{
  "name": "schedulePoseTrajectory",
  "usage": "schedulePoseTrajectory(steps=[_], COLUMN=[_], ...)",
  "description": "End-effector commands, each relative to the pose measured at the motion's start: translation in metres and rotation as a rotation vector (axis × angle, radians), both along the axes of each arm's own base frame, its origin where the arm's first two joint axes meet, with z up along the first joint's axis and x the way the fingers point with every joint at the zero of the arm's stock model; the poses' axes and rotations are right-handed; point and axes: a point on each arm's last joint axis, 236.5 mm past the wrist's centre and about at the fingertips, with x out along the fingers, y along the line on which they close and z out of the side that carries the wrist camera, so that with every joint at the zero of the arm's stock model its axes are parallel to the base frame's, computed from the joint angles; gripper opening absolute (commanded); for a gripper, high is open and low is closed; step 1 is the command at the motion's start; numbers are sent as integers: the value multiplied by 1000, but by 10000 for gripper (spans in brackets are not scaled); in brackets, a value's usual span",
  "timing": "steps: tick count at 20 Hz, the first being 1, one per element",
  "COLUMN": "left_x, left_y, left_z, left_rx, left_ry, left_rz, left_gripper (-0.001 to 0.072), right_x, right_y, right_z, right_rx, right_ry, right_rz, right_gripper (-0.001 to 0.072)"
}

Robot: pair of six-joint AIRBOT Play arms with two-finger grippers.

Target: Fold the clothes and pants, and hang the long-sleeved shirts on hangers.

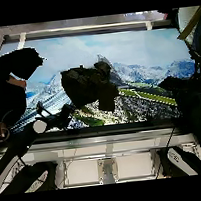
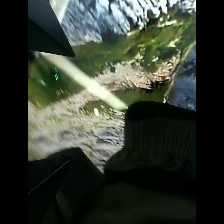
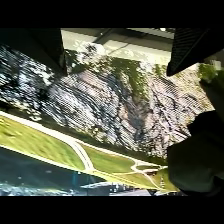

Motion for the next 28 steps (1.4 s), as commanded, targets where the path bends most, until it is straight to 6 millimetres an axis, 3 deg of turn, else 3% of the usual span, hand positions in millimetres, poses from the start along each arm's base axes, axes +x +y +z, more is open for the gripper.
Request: schedulePoseTrajectory(steps=[1,5,6,7,9,10,11,12,13,17,22,24,26,28], left_x=[31,56,62,67,78,86,92,98,102,108,109,105,100,96], left_y=[2,-17,-19,-22,-25,-23,-21,-17,-15,-13,-17,-19,-21,-22], left_z=[-12,-27,-33,-37,-40,-39,-36,-33,-30,-10,18,24,25,22], left_rx=[-105,-73,-66,-61,-55,-51,-47,-39,-23,57,111,138,153,154], left_ry=[-28,-12,1,9,6,-13,-35,-64,-92,-197,-299,-319,-312,-294], left_rz=[239,230,232,232,237,251,266,278,272,167,68,21,-14,-26], left_gripper=[697,671,637,559,535,482,345,91,24,24,24,24,24,24], right_x=[4,5,5,5,6,6,6,5,4,4,38,51,52,51], right_y=[14,18,20,21,23,25,29,35,42,97,206,238,267,289], right_z=[11,17,18,19,21,23,26,28,27,5,-52,-85,-113,-129], right_rx=[68,87,94,102,113,124,144,160,161,137,90,93,110,118], right_ry=[-36,-54,-54,-56,-60,-64,-69,-68,-63,-64,-179,-131,-37,34], right_rz=[7,7,9,10,10,11,15,29,53,181,266,261,324,401], right_gripper=[690,691,690,690,691,690,690,690,690,691,691,691,692,692])
